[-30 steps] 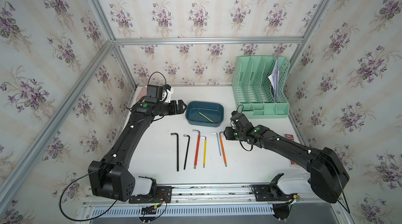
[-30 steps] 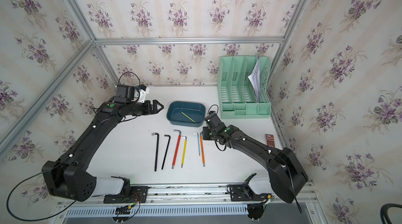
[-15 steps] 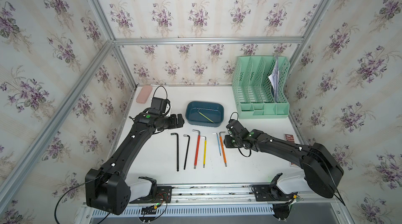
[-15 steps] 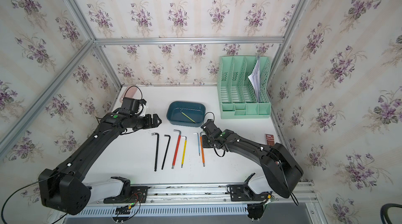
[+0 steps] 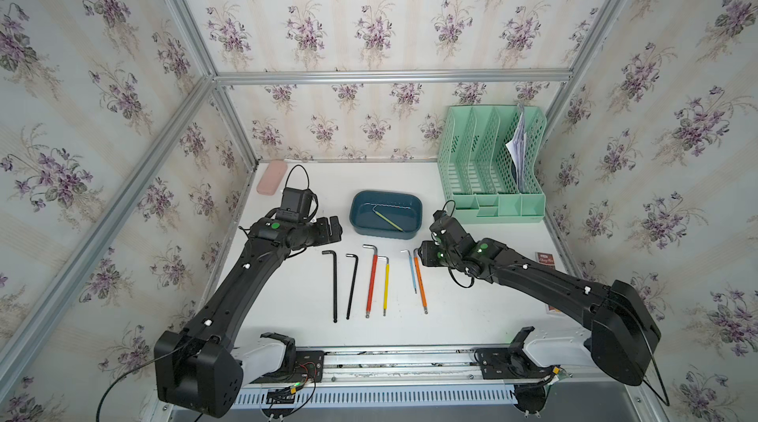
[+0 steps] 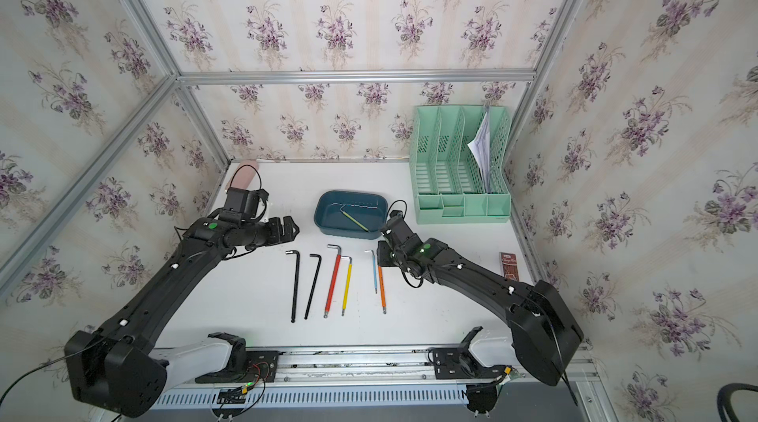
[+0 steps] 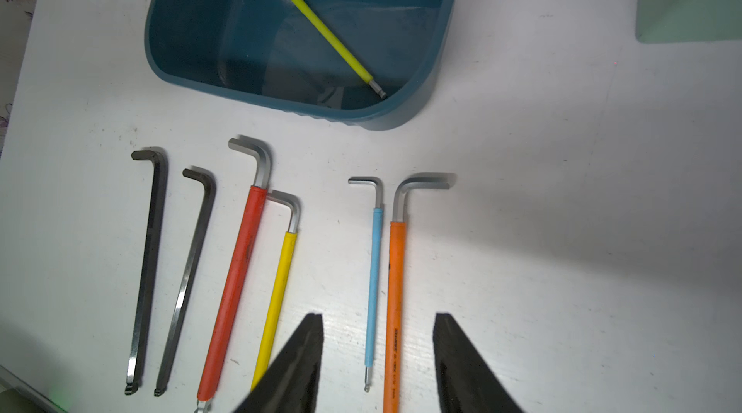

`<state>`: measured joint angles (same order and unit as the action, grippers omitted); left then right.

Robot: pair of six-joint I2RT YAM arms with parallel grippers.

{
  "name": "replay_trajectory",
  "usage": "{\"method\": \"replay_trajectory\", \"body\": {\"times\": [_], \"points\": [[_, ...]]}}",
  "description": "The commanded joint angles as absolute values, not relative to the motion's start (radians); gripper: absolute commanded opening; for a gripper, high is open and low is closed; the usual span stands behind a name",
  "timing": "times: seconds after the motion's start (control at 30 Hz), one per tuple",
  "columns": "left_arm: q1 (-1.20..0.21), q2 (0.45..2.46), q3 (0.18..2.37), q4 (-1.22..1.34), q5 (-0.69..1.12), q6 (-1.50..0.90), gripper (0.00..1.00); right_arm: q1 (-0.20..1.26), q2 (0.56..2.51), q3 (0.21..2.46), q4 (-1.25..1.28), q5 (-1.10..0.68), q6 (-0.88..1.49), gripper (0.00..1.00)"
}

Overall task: Put the hex key on the desktop into the storage box
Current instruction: Adjust the Allen key at the center of the board.

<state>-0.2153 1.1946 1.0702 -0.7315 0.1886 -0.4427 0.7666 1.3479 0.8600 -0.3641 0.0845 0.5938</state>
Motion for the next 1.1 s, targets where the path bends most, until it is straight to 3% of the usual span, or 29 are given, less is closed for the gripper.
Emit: {"method": "replay_trajectory", "body": {"times": [0.0, 0.47, 1.07], "points": [[-0.214, 1.177, 1.071, -0.78, 0.141, -0.413, 0.99, 0.771, 1.376, 0.874, -0.398, 0.08, 0.584, 0.48], [-0.214, 1.174, 0.97, -0.749, 0.211, -0.409, 0.99, 0.854, 1.528, 0.886, -0.477, 0.17, 0.656, 0.47], [-0.215, 1.177, 0.936, -0.694, 0.261, -0.415, 0.99, 0.861, 1.601, 0.868, -0.42, 0.128, 0.651, 0.47]]}}
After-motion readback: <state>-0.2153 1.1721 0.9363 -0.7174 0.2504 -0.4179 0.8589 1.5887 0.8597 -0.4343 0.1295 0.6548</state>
